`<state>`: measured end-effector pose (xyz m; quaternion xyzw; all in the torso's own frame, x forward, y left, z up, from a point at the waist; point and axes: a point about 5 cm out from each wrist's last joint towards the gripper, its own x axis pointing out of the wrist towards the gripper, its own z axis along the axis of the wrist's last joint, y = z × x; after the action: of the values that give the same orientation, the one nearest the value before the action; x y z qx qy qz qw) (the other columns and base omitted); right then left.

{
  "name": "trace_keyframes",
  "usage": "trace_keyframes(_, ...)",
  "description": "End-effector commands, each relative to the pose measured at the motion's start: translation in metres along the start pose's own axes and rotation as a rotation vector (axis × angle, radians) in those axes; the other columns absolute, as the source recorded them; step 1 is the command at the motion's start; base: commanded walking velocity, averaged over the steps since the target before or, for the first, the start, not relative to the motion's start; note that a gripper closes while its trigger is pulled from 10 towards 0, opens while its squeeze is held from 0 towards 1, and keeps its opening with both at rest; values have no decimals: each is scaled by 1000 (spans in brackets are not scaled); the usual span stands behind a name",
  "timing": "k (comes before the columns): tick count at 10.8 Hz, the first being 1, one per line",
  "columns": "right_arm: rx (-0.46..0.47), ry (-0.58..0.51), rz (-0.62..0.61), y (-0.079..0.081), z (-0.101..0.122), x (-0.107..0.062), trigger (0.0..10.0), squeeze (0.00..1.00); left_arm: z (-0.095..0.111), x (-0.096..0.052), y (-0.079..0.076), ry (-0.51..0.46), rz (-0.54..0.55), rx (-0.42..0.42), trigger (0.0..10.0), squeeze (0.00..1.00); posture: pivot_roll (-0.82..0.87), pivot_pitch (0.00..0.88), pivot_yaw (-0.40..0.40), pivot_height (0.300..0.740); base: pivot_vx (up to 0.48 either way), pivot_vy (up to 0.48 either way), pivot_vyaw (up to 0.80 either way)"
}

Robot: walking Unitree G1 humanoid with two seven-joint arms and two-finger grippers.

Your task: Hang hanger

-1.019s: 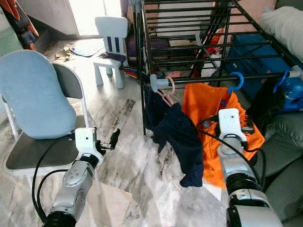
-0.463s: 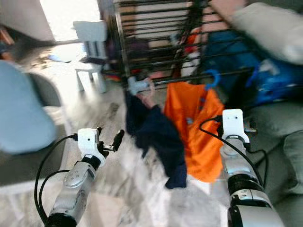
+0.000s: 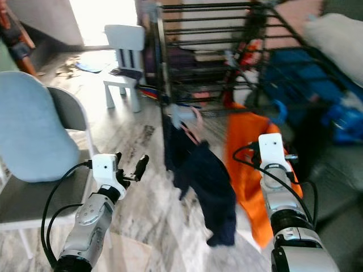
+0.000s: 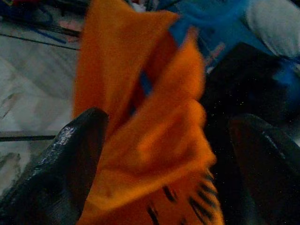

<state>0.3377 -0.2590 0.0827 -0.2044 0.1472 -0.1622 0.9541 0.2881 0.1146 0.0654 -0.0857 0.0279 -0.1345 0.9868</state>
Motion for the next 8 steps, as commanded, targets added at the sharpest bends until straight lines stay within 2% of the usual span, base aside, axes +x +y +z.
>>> trace_keyframes(1, -1, -6, 12, 2, 4, 1, 10000, 0, 3, 1, 0, -10, 2, -1, 10000, 0, -177, 0, 23, 740, 375, 0, 0)
trace_keyframes(2, -4, -3, 13, 2, 3, 2, 10000, 0, 2, 1, 0, -8, 3, -2, 10000, 0, -176, 0, 21, 740, 274, 0, 0)
trace_keyframes(6, -29, 0, -35, 1, -1, 0, 10000, 0, 0, 0, -1, 0, 3, -12, 10000, 0, -176, 0, 20, 740, 0, 0, 0)
trace_keyframes(8, -33, 7, 3, 10, -7, -4, 10000, 0, -3, -1, -1, 19, 14, -12, 10000, 0, -179, 0, 20, 740, 0, 0, 0)
